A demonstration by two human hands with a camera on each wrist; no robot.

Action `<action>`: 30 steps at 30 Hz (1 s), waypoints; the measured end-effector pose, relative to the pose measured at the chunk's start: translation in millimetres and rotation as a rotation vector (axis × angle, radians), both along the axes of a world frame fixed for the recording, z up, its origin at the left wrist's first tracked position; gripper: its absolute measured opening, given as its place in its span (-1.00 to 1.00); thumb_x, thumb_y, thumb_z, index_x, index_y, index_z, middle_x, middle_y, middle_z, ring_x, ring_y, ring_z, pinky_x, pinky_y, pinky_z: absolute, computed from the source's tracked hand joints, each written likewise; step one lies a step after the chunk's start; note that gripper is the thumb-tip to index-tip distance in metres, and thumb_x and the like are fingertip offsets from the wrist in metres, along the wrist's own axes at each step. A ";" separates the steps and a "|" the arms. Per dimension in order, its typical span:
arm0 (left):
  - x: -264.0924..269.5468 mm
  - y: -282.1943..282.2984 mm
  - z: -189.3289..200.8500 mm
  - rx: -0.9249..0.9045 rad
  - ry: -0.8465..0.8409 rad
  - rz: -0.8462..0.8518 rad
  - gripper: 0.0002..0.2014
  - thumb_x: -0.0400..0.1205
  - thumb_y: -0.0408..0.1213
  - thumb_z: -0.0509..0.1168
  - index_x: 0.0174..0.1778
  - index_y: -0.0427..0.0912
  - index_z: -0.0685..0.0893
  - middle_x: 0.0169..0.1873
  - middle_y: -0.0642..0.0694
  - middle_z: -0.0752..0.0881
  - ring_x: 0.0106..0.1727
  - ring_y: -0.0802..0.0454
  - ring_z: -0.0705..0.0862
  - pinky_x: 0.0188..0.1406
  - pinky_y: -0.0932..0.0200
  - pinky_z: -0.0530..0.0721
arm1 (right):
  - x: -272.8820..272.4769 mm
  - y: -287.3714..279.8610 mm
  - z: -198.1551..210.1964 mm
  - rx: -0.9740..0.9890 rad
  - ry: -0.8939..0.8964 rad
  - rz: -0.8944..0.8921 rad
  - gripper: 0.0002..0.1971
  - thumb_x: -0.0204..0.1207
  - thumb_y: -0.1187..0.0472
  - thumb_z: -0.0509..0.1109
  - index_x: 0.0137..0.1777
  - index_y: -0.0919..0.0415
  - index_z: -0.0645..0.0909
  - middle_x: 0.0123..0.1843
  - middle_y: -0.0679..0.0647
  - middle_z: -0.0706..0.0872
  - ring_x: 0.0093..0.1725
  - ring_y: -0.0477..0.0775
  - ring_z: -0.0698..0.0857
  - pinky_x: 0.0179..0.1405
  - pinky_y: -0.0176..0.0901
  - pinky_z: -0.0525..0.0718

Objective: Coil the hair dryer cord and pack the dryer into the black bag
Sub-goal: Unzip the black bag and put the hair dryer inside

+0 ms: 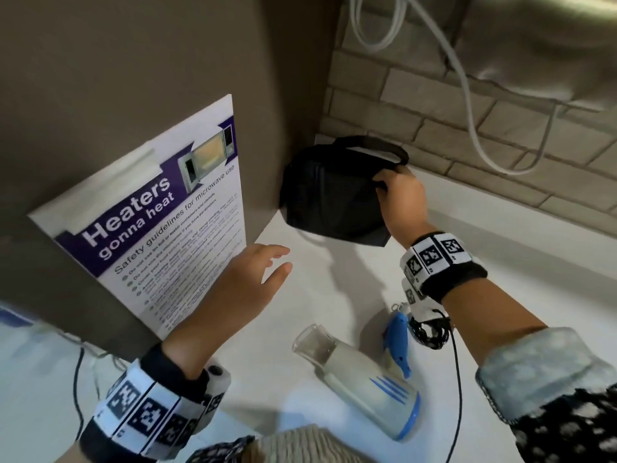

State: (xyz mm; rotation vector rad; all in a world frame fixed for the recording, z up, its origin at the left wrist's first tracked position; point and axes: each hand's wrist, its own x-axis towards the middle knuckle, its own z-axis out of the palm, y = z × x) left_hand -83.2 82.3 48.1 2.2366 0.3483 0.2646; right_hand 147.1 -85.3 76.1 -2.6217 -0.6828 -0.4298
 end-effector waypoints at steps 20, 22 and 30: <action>0.3 21.9 8.2 0.228 -0.374 0.168 -0.68 0.55 -0.32 0.43 0.23 -0.18 0.72 0.07 -0.09 0.43 0.07 0.22 0.42 0.21 0.45 0.43 | -116.8 -20.0 -10.6 0.365 0.351 0.564 -0.84 0.57 0.16 0.37 0.08 0.09 0.73 0.11 0.02 0.62 0.24 -0.09 0.61 0.26 -0.33 0.52; 0.0 23.3 8.0 0.144 -0.318 0.186 -0.67 0.55 -0.25 0.44 0.24 -0.13 0.71 0.12 -0.07 0.44 0.06 0.16 0.47 0.20 0.33 0.50 | -111.7 -18.5 -5.4 0.442 0.489 0.407 -0.76 0.64 0.04 0.24 0.15 0.04 0.69 0.16 0.01 0.58 0.27 -0.11 0.56 0.28 -0.33 0.48; -3.9 25.5 10.6 0.005 -0.266 0.207 -0.79 0.52 -0.15 0.45 0.07 0.02 0.77 0.12 -0.07 0.50 0.12 0.04 0.62 0.22 0.22 0.59 | -68.1 -6.9 -24.1 0.651 1.319 0.022 -0.66 0.68 -0.08 0.13 0.09 0.11 0.64 -0.06 0.05 0.74 -0.09 0.00 0.70 0.03 -0.14 0.66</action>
